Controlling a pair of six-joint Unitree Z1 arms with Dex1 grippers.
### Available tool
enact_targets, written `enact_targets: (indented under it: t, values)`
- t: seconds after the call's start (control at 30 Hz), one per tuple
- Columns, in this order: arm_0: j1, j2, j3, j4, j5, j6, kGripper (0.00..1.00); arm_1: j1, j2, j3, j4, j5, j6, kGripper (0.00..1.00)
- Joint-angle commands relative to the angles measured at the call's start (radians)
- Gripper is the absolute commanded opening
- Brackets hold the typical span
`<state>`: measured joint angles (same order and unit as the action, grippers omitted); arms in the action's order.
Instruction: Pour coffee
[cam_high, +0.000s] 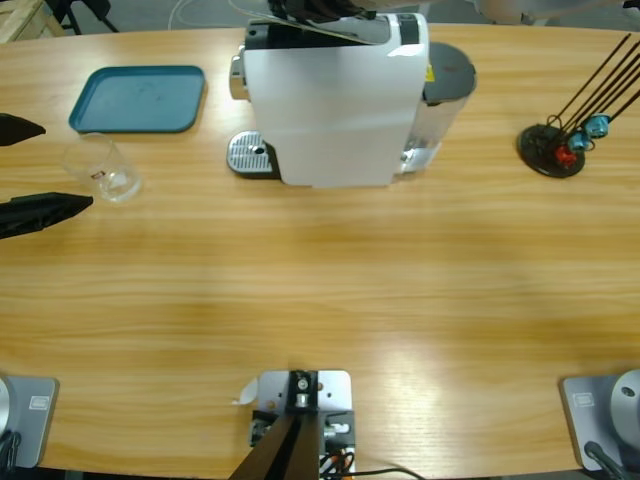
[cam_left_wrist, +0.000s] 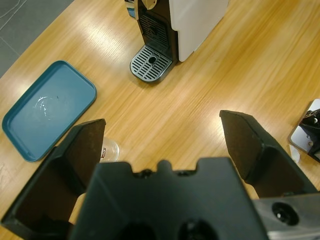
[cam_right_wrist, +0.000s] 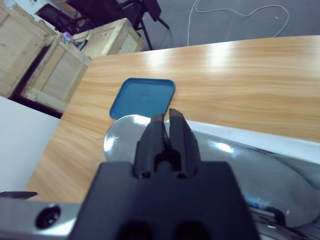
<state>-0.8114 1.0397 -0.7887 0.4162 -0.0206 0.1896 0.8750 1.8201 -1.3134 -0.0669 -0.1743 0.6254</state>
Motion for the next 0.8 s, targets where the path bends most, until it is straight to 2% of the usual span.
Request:
enact_targets:
  t: [0.03,0.3,0.47,0.57,0.6,0.63,0.67,0.7,0.8]
  values:
    - [0.006,0.034,0.016,-0.005,-0.001,-0.01,0.996,0.077,0.231,0.046,0.174,-0.027,-0.045,0.0]
    - [0.006,0.033,0.004,-0.005,-0.002,-0.012,0.996,0.078,0.295,0.027,0.252,-0.036,-0.046,0.0]
    - [0.006,0.024,0.008,-0.005,0.001,-0.026,0.996,0.078,0.278,0.026,0.268,-0.06,-0.05,0.0]
    - [0.006,0.011,0.01,-0.005,0.027,-0.072,1.0,0.078,0.194,0.021,0.273,-0.092,-0.191,0.0]
    - [0.006,0.01,0.01,-0.005,0.044,-0.11,1.0,0.078,0.151,0.012,0.289,-0.085,-0.25,0.055]
    - [0.006,0.01,0.011,-0.005,0.06,-0.129,1.0,0.078,0.107,-0.002,0.307,-0.087,-0.304,0.552]
    - [0.006,0.012,0.012,-0.005,0.071,-0.131,1.0,0.078,0.048,-0.017,0.325,-0.094,-0.372,0.947]
    - [0.006,0.013,0.013,-0.005,0.086,-0.131,1.0,0.078,0.0,-0.023,0.326,-0.102,-0.408,0.999]
    - [0.006,0.011,0.013,-0.005,0.139,-0.135,1.0,0.078,-0.134,-0.044,0.345,-0.122,-0.467,1.0]
